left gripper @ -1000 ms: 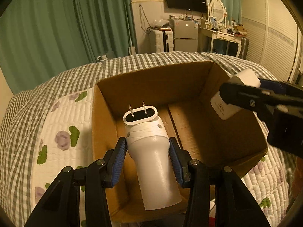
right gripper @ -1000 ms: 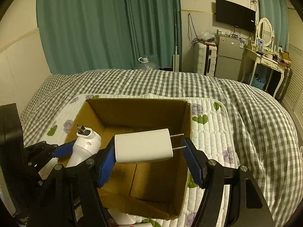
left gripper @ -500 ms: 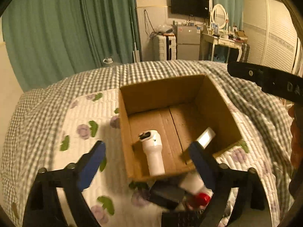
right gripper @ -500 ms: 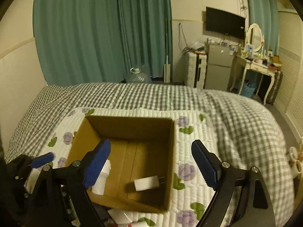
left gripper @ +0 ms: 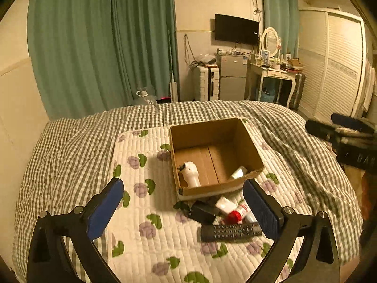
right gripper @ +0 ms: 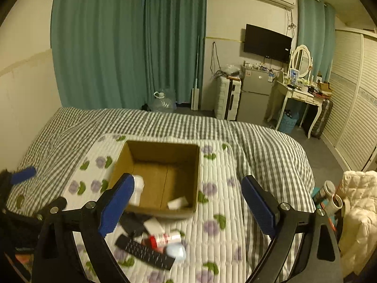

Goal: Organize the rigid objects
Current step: 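Grasp the black remote control with the right gripper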

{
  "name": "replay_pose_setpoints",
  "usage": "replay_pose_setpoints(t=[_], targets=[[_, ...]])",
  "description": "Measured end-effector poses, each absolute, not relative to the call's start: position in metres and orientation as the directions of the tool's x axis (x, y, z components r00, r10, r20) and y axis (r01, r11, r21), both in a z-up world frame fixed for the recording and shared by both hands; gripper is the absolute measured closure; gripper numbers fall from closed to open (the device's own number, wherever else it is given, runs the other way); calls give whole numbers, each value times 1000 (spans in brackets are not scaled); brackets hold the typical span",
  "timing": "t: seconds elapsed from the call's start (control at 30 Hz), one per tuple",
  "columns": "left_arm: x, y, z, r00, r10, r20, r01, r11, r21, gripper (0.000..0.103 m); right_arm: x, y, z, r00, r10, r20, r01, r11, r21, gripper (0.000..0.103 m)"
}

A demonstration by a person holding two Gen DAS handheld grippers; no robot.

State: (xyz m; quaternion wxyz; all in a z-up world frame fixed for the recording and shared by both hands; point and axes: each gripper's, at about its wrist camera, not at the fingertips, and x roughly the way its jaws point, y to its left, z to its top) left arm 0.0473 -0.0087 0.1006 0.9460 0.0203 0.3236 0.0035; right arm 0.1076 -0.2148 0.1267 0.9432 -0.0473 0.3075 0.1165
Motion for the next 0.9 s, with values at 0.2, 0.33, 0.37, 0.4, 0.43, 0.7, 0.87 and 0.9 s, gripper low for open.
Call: replay_pose_setpoints(t=[0.2,0.33,0.37,0.4,0.43,0.7,0.87,0.9], targets=[[37,-2,59,764,17,-645,-1,1000,25,0,83,-209,76,728,210,-652,-281,960,-5,10],[42,5,20,753,41,-656,-35,999,22,0,85,-192,18,691,196,-696,-308,951,-39,10],[45,8,7,747,51,-662,-50,999,20,0,86,-188,7,685,177,-707,-311,948,-63,10],[46,11,-1,747,56,-663,-57,998,20,0,88,-181,-9,672,159,-723,-323,942,-94,10],[47,13,-10,745,62,-664,-63,998,23,0,89,-176,-23,657,152,-738,-341,933,-112,10],[52,28,-58,714,103,-693,-81,995,65,0,86,-143,-98,546,121,-829,-450,877,-168,10],[53,39,-67,698,105,-709,-103,994,46,0,89,-126,-120,506,118,-854,-484,859,-168,10],[54,40,-68,691,111,-714,-111,993,48,0,88,-123,-121,504,123,-855,-491,855,-166,10]])
